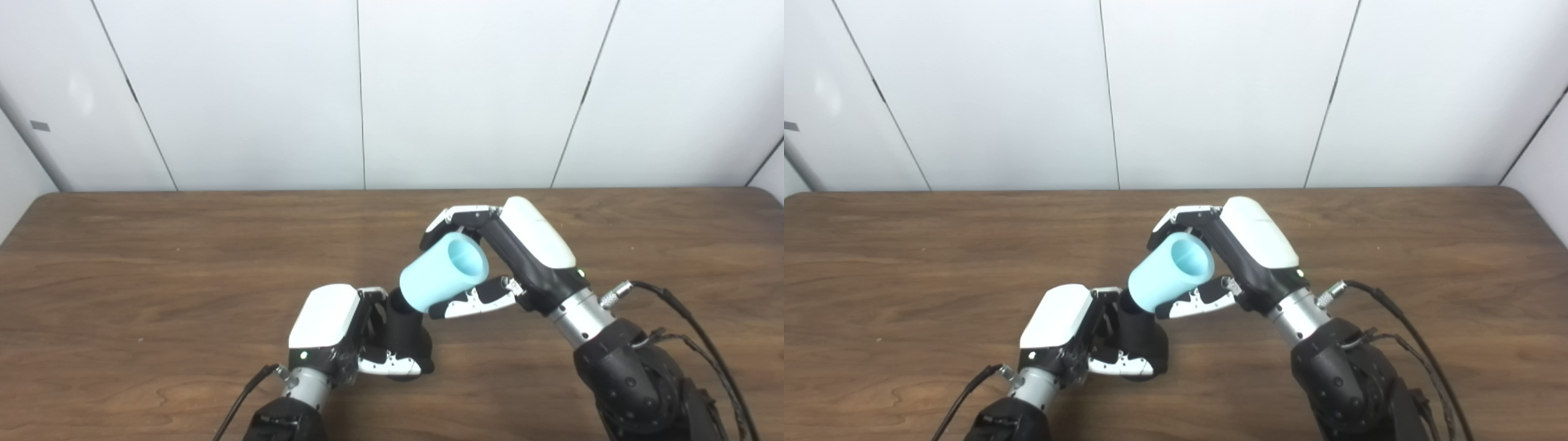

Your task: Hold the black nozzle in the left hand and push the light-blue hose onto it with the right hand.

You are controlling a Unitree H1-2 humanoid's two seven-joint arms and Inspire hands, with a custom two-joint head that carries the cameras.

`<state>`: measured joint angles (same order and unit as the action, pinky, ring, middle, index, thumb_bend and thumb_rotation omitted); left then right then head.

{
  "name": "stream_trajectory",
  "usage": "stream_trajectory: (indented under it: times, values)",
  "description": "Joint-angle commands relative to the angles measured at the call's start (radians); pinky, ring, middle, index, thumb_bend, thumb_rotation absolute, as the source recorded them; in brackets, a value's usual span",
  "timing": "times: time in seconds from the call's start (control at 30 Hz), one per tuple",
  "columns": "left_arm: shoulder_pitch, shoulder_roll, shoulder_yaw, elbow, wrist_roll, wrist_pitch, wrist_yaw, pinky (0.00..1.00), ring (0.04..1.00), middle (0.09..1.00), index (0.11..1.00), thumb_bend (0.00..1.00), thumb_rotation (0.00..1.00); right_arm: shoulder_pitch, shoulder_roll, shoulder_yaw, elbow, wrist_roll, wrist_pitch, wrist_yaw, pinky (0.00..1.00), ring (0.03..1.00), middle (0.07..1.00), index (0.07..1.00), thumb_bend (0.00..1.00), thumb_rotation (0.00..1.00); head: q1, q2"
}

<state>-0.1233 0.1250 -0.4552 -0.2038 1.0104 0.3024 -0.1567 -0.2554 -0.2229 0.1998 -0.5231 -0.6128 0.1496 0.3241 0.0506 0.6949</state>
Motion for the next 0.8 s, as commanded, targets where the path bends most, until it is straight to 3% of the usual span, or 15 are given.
stream_trajectory:
  times: [0.0, 0.27, 0.77]
  values:
    - [0.017, -0.001, -0.022, 0.030, 0.012, 0.014, -0.053, 0.35, 0.430, 0.472, 0.503, 0.51, 0.00, -0.036, 0.002, -0.012, -0.042, 0.020, -0.004, 0.000, 0.33, 0.390, 0.508, 0.524, 0.49, 0.00, 0.000, -0.004]
    - [0.018, -0.001, -0.024, 0.034, 0.008, 0.007, -0.045, 0.37, 0.442, 0.471, 0.499, 0.51, 0.00, -0.028, -0.001, 0.006, -0.031, 0.007, 0.013, 0.030, 0.33, 0.393, 0.507, 0.529, 0.49, 0.00, -0.002, -0.007]
    - [0.016, -0.008, -0.026, 0.026, 0.011, 0.015, -0.046, 0.33, 0.422, 0.462, 0.507, 0.51, 0.00, 0.009, -0.011, 0.045, 0.022, -0.031, -0.054, 0.011, 0.30, 0.401, 0.518, 0.540, 0.49, 0.00, 0.001, -0.002]
